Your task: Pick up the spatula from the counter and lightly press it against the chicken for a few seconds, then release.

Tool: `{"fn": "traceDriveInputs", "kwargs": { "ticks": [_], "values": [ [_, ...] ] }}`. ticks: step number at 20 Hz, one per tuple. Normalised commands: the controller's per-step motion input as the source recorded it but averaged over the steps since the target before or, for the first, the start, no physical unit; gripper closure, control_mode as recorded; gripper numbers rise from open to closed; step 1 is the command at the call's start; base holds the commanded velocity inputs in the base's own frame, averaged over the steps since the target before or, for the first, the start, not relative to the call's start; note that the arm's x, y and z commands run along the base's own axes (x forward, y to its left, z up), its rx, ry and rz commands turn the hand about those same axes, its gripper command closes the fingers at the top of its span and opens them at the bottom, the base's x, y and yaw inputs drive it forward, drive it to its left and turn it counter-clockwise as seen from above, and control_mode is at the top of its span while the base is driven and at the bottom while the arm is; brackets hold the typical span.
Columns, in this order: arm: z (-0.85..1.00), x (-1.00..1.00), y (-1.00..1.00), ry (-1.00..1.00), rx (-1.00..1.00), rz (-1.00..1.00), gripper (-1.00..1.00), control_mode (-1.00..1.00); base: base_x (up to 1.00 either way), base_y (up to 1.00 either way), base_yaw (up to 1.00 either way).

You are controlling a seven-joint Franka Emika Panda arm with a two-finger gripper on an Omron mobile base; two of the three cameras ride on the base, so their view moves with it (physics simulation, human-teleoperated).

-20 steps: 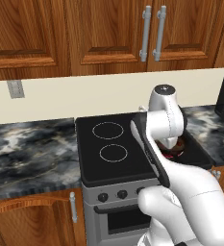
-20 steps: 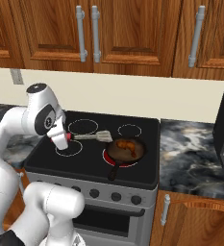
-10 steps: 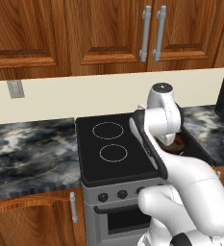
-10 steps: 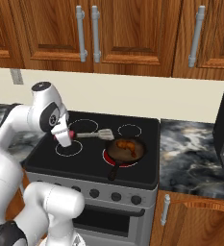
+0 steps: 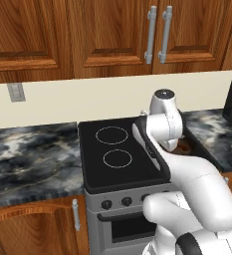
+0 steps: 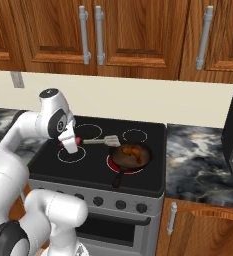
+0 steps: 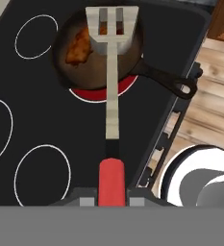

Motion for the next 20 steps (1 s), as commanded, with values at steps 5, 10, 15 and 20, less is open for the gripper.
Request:
{"fn": "traceDriveInputs", "kwargs": {
  "ticks": [5, 10, 15, 20],
  "values": [
    [-0.05, 0.12, -0.03, 0.0, 0.0, 0.0, 1.0, -1.0, 0.0, 0.0, 0.0],
    [-0.04, 0.05, -0.11, 0.0, 0.0, -0.01, 1.0, -1.0, 0.0, 0.0, 0.0],
    [-0.13, 0.05, -0.08, 0.0, 0.0, -0.03, 1.0, -1.0, 0.0, 0.0, 0.0],
    [-0.14, 0.13, -0.01, 0.0, 0.0, -0.03, 1.0, -1.0, 0.0, 0.0, 0.0]
  ]
}}
